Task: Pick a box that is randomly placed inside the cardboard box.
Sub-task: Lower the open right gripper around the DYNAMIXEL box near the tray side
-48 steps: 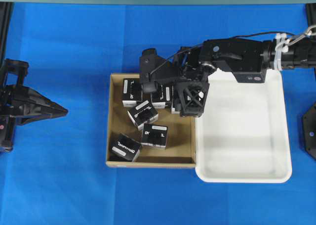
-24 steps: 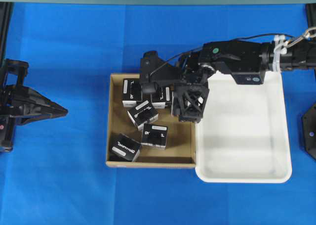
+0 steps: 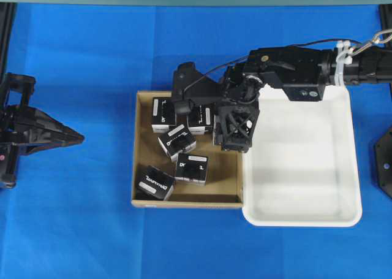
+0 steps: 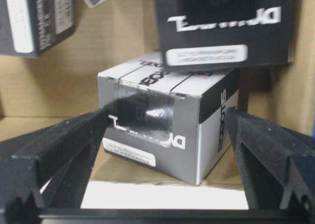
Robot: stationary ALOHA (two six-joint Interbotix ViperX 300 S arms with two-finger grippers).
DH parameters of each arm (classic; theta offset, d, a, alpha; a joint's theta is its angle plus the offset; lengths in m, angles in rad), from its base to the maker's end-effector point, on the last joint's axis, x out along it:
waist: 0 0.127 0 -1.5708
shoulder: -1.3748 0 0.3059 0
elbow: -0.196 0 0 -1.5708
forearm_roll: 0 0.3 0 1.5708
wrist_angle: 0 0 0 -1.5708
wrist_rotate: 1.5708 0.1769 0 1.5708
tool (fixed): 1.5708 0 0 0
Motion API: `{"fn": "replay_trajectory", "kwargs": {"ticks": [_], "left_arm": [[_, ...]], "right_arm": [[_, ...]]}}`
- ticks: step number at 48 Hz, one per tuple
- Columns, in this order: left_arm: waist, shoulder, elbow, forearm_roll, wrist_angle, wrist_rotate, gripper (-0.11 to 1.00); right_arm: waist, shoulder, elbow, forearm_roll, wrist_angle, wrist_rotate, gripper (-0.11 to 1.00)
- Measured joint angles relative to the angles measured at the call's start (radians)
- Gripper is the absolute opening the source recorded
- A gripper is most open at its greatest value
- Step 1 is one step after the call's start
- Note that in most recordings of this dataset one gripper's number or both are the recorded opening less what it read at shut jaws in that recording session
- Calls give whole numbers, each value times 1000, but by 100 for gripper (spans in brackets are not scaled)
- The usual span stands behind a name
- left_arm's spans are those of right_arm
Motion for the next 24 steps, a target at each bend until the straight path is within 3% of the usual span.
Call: {"fn": "replay_trajectory", "kwargs": {"ticks": [11, 19, 24], "left_arm": [[0, 0, 0, 0, 0, 0, -7], [0, 0, 0, 0, 0, 0, -7], [0, 0, 0, 0, 0, 0, -7]], "right_arm": [[8, -6, -9, 25, 6, 3, 99], [8, -11, -26, 89, 40, 0, 99], [9, -11, -28, 101, 44, -2, 100]]}}
